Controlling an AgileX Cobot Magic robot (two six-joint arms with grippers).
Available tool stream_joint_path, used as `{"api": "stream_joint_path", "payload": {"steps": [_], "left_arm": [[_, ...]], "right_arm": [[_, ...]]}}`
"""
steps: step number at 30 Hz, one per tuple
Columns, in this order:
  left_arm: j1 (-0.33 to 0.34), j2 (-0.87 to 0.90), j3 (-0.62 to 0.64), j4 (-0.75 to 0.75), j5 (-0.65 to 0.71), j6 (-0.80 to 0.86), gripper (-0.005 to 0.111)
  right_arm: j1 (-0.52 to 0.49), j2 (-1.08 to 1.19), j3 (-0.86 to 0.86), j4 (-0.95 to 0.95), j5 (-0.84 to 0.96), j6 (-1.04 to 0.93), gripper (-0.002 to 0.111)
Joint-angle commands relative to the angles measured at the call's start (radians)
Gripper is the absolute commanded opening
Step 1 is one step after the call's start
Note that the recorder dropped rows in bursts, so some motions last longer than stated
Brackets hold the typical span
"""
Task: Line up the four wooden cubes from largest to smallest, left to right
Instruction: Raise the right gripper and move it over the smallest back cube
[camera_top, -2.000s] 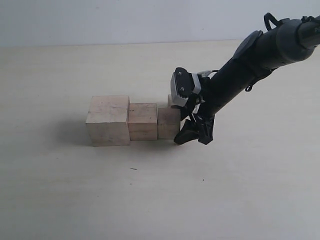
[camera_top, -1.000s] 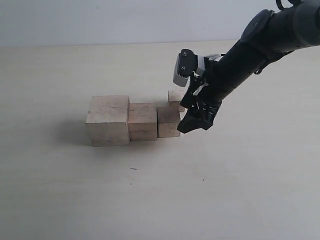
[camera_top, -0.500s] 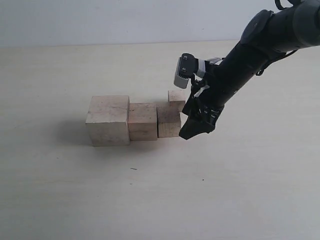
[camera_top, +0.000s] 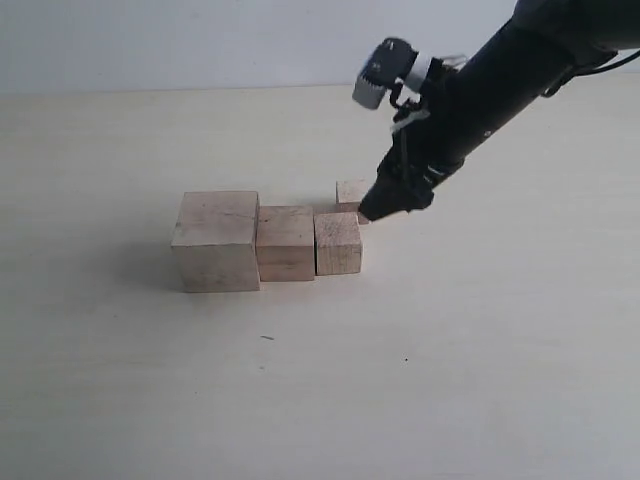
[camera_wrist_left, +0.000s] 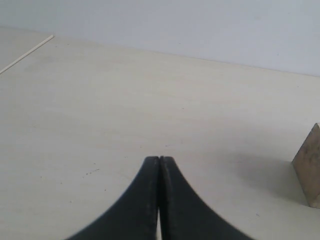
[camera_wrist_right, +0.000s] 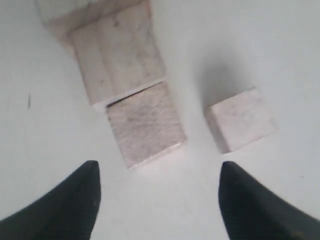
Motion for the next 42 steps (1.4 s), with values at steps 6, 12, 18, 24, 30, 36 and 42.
{"api": "stream_joint_path", "payload": {"steps": [6, 12, 18, 24, 30, 36, 42], "left_arm": [[0.001, -0.004, 0.004, 0.001, -0.009, -0.004, 0.000], [0.001, -0.004, 0.004, 0.001, -0.009, -0.004, 0.000], [0.001, -0.004, 0.004, 0.001, -0.009, -0.004, 0.000], [0.001, -0.004, 0.004, 0.001, -0.009, -0.004, 0.000], [0.001, -0.004, 0.004, 0.001, -0.009, -0.004, 0.000], [0.001, -0.004, 0.004, 0.001, -0.009, -0.004, 0.000], [0.001, -0.004, 0.004, 0.001, -0.009, -0.004, 0.000]], "right_arm": [[0.087, -0.044, -0.002, 0.174, -0.144, 0.104, 0.000], [0.192, -0.044, -0.002, -0.019, -0.424, 0.706, 0.000], [0.231, -0.044, -0.002, -0.739, -0.434, 1.560, 0.000], [0.233, -0.042, -0.002, -0.857, -0.371, 1.713, 0.000], [0.242, -0.006, -0.002, -0.845, -0.360, 1.677, 0.013], [0.242, 0.056, -0.002, -0.845, -0.400, 1.652, 0.057], [0.242, 0.085, -0.020, -0.845, -0.457, 1.652, 0.065]]}}
